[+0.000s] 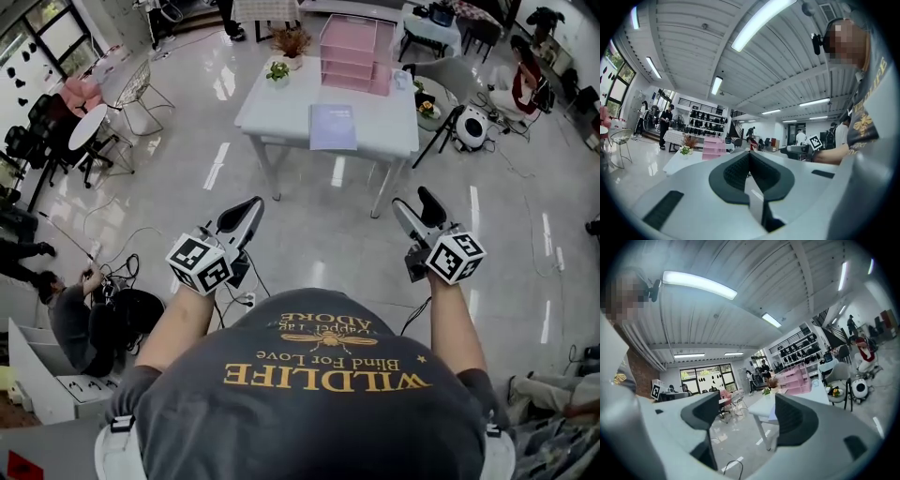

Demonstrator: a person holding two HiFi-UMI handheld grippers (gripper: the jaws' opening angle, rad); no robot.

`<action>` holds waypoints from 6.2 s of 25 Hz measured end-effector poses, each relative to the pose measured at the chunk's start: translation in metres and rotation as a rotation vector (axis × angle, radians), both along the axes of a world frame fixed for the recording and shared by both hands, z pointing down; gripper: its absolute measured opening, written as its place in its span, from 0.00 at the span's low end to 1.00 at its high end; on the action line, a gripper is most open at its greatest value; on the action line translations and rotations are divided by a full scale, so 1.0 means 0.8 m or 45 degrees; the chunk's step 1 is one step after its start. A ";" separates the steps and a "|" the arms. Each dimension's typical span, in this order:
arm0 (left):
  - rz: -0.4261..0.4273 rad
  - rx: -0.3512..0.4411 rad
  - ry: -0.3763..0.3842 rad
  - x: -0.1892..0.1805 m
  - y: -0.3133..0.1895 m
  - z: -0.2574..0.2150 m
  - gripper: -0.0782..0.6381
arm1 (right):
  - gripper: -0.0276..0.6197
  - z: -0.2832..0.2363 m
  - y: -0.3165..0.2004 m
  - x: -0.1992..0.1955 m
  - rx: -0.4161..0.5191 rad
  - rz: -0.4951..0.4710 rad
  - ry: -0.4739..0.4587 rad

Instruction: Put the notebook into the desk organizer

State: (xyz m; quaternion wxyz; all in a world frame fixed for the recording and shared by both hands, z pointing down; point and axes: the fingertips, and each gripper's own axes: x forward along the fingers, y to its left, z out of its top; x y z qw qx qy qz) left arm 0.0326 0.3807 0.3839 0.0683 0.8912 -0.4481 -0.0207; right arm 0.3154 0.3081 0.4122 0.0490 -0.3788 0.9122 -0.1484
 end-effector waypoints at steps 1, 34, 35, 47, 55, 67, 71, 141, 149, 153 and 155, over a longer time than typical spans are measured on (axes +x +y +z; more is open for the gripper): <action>0.000 0.000 -0.004 0.003 -0.001 0.000 0.11 | 0.60 0.003 -0.003 0.002 -0.011 -0.003 -0.013; 0.340 -0.033 0.090 -0.264 -0.498 0.022 0.11 | 0.60 0.019 -0.431 -0.258 -0.144 0.310 0.141; 0.336 -0.039 0.087 -0.262 -0.507 0.025 0.11 | 0.60 0.023 -0.440 -0.255 -0.150 0.307 0.141; 0.214 -0.087 0.018 -0.131 -0.655 0.036 0.11 | 0.60 0.061 -0.616 -0.154 -0.151 0.123 0.110; 0.280 -0.116 -0.010 -0.113 -0.718 0.056 0.11 | 0.60 0.108 -0.660 -0.140 -0.225 0.106 0.059; 0.522 -0.229 -0.020 -0.093 -0.726 0.137 0.11 | 0.60 0.262 -0.563 -0.109 -0.782 0.170 0.106; 0.548 -0.307 -0.021 -0.080 -0.712 0.173 0.11 | 0.60 0.344 -0.524 -0.112 -1.056 0.099 0.033; 0.531 -0.060 -0.002 -0.094 -0.837 0.004 0.11 | 0.10 -0.106 -0.765 -0.191 -0.514 -0.372 -0.103; 0.514 -0.026 0.009 -0.106 -0.848 -0.011 0.11 | 0.10 -0.141 -0.788 -0.206 -0.437 -0.405 -0.091; 0.511 -0.013 0.003 -0.110 -0.844 -0.011 0.11 | 0.09 -0.161 -0.810 -0.197 -0.363 -0.374 -0.053; 0.508 -0.012 -0.002 -0.112 -0.847 -0.016 0.11 | 0.09 -0.177 -0.835 -0.198 -0.321 -0.377 -0.039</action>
